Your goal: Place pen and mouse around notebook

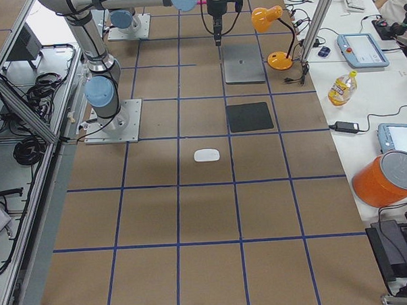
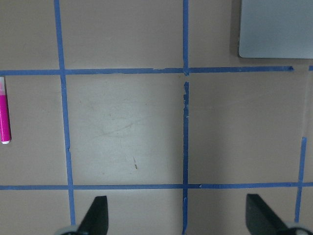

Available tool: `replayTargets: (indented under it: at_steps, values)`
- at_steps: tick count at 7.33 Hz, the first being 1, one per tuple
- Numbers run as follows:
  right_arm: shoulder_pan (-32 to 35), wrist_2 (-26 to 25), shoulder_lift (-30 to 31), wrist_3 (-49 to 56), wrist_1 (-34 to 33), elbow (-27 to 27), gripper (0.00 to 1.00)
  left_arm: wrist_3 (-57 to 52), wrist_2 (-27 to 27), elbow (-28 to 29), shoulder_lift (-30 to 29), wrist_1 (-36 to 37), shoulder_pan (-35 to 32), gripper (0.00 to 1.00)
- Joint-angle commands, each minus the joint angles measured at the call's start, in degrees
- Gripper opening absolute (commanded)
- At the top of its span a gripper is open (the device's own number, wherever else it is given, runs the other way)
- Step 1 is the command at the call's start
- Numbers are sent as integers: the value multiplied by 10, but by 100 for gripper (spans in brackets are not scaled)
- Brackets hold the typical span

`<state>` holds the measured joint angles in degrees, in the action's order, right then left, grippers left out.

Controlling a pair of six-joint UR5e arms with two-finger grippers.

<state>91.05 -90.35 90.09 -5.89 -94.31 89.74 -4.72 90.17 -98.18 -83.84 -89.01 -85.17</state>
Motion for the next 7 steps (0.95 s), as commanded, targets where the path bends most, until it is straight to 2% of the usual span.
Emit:
replayTargets:
  at_steps: [1, 5, 7]
  values:
    - [0, 0, 0, 0, 0, 0, 100, 4, -1, -1, 0, 0, 0, 100]
    - [-11, -1, -3, 10, 1, -1, 100, 4, 0, -1, -1, 0, 0, 100]
    - [-71, -6, -3, 110, 2, 0, 100, 4, 1, -1, -3, 0, 0, 100]
